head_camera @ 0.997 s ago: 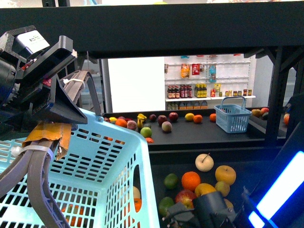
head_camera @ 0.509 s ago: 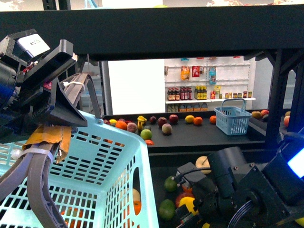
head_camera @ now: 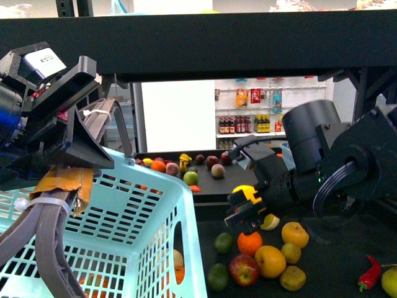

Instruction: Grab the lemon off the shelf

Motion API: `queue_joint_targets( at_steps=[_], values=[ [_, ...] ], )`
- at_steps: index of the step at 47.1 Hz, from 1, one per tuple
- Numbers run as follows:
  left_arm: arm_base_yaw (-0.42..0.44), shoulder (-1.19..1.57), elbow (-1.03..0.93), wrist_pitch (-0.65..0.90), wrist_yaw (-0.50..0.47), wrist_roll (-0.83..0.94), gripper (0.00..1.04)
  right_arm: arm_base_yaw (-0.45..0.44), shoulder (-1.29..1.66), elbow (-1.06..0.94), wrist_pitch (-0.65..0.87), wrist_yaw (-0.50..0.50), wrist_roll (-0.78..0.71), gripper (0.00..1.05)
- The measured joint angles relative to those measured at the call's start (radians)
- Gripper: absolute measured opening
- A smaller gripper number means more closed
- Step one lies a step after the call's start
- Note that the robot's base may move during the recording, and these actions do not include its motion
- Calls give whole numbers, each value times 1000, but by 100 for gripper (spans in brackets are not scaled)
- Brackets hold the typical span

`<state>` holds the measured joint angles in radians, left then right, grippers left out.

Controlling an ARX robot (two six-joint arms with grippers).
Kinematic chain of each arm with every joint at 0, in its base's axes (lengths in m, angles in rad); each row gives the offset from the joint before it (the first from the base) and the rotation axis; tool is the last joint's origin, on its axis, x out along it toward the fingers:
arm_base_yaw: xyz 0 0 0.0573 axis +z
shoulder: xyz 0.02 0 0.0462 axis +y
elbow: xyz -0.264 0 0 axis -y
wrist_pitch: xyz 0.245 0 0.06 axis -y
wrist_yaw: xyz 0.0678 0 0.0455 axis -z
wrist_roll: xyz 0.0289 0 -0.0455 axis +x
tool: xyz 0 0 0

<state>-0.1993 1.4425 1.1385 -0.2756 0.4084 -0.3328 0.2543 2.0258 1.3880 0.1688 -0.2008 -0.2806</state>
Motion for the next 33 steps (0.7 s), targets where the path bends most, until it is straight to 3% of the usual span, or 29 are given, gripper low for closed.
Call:
queue_joint_targets(
  at_steps=[33],
  values=[
    [0,0,0,0,0,0,17,191,-185,-45,-66,-77,109,55]
  ],
)
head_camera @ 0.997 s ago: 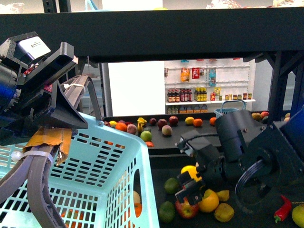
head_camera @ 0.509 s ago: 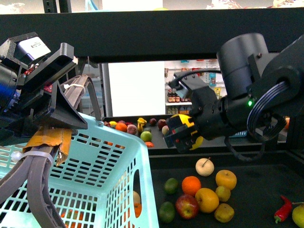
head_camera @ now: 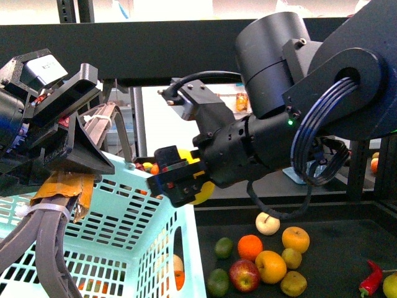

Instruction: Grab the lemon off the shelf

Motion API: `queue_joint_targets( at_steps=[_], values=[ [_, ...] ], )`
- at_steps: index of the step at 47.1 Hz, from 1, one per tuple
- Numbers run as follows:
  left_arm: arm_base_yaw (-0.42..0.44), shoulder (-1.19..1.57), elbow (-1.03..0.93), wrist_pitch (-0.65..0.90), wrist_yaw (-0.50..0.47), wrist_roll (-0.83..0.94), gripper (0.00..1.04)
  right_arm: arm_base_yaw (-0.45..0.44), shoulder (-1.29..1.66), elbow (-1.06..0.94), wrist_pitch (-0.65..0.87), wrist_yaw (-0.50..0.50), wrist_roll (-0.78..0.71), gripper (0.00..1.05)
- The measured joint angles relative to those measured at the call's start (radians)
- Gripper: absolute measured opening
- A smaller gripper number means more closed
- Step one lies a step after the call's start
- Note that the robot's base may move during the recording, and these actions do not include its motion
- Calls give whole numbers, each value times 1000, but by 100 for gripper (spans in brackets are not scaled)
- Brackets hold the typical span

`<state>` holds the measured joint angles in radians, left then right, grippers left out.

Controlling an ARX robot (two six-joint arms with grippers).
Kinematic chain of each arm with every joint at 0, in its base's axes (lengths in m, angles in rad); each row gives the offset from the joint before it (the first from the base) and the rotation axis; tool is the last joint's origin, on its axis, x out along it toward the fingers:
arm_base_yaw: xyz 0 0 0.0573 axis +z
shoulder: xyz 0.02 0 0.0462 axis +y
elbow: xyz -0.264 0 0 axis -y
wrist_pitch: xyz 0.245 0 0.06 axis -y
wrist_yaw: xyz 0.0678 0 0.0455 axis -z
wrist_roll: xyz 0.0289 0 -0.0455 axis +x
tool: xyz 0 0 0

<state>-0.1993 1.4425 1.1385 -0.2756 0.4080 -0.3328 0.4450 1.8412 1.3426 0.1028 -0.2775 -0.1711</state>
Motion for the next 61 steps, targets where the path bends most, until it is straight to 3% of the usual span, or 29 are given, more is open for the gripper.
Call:
queue_joint_targets(
  at_steps=[26,37,39,51,61],
  values=[
    [0,0,0,0,0,0,17,122,76,0,-8,41,-1,55],
    [0,0,0,0,0,0,17,132,82,0,-2,66,-2,92],
    [0,0,0,0,0,1,17,127,82,0,1,73,-2,99],
    [0,0,0,0,0,1,17,63,55,-8,1,103,-15,97],
    [0,0,0,0,0,0,17,-77,-61,-66,44,171,-28,97]
  ],
)
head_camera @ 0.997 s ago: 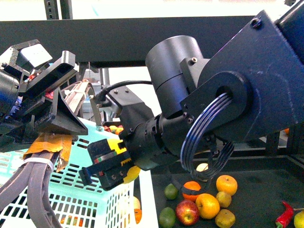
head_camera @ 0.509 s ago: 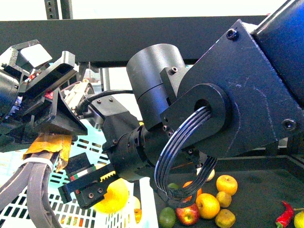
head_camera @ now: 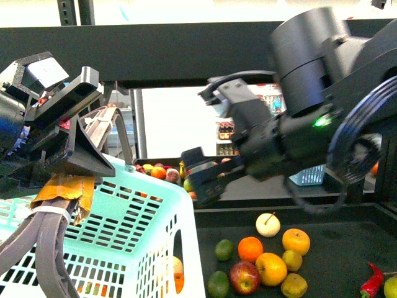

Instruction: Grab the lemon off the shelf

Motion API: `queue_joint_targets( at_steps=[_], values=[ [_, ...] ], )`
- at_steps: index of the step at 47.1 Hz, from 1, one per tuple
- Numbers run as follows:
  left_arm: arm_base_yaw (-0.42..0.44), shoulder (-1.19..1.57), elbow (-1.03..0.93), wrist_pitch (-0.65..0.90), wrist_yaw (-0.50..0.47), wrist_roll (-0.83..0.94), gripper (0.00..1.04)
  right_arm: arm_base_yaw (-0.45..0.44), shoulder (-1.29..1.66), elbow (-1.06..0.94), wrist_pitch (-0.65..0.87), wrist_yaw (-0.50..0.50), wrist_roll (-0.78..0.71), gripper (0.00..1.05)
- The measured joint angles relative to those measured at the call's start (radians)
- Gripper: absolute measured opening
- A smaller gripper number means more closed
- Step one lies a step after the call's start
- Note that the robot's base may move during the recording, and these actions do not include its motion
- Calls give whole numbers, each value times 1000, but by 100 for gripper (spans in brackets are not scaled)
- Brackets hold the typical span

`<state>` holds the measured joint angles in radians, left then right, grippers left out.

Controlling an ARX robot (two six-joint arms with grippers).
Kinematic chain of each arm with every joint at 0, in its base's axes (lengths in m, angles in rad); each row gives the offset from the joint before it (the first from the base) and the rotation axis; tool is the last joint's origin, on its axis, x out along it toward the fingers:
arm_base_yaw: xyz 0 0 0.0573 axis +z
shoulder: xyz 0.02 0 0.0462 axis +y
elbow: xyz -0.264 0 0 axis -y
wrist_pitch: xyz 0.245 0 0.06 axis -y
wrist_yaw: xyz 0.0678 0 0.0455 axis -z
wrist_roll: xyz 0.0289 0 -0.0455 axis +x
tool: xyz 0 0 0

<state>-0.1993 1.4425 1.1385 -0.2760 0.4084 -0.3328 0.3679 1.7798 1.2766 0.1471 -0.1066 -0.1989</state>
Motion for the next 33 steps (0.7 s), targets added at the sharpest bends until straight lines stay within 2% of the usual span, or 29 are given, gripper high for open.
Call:
queue_joint_targets(
  at_steps=[11,17,28,33],
  values=[
    [0,0,0,0,0,0,17,-253,-376,-256,120,49,72,97],
    [0,0,0,0,0,0,17,-351,-689,-480,95,53,153,97],
    [0,0,0,0,0,0,17,-416,-1144,-726,-124,68,251,97],
    [0,0,0,0,0,0,17,-406,-1354,-793,-273,153,282,97]
  ],
)
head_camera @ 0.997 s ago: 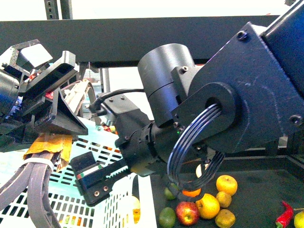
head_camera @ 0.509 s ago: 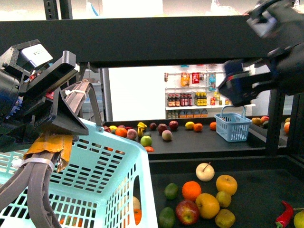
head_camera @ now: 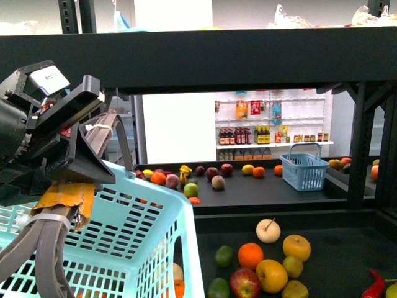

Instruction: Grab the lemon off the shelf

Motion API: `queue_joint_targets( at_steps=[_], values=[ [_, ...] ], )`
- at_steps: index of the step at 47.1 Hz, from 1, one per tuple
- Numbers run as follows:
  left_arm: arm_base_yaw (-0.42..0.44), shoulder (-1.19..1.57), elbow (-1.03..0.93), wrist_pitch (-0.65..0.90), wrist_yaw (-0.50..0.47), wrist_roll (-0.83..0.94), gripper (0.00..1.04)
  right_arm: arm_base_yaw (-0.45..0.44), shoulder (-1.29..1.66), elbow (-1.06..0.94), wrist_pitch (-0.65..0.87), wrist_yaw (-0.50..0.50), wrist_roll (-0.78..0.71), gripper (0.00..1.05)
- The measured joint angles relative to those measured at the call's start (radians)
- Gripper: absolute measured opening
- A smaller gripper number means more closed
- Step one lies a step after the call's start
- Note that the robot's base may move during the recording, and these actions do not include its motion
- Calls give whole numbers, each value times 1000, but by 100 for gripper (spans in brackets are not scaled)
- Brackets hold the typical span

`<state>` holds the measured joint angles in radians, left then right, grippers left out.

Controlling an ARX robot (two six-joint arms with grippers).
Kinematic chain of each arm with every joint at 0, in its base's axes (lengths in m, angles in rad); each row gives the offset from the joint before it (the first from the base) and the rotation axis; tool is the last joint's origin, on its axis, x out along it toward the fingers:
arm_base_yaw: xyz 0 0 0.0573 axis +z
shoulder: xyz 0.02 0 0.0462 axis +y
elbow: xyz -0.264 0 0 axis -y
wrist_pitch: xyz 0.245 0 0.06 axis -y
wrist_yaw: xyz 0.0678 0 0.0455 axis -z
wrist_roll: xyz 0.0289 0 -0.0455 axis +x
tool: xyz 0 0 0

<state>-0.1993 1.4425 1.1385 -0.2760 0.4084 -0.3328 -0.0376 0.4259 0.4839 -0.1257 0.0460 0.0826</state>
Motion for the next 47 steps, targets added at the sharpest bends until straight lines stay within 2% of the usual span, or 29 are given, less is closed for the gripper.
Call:
queue_joint_targets(
  at_steps=[6,14,20,26,47],
  values=[
    [0,0,0,0,-3,0,17,34,-188,-113,32,-55,-50,78],
    [0,0,0,0,-1,0,17,36,-232,-239,55,-48,-69,53],
    [0,0,0,0,1,0,17,36,-279,-298,82,-47,-76,23],
    [-1,0,0,0,-1,0,17,36,-301,-333,94,-48,-77,2],
    [-1,0,0,0,0,0,17,36,-364,-418,114,-47,-79,2]
  ],
)
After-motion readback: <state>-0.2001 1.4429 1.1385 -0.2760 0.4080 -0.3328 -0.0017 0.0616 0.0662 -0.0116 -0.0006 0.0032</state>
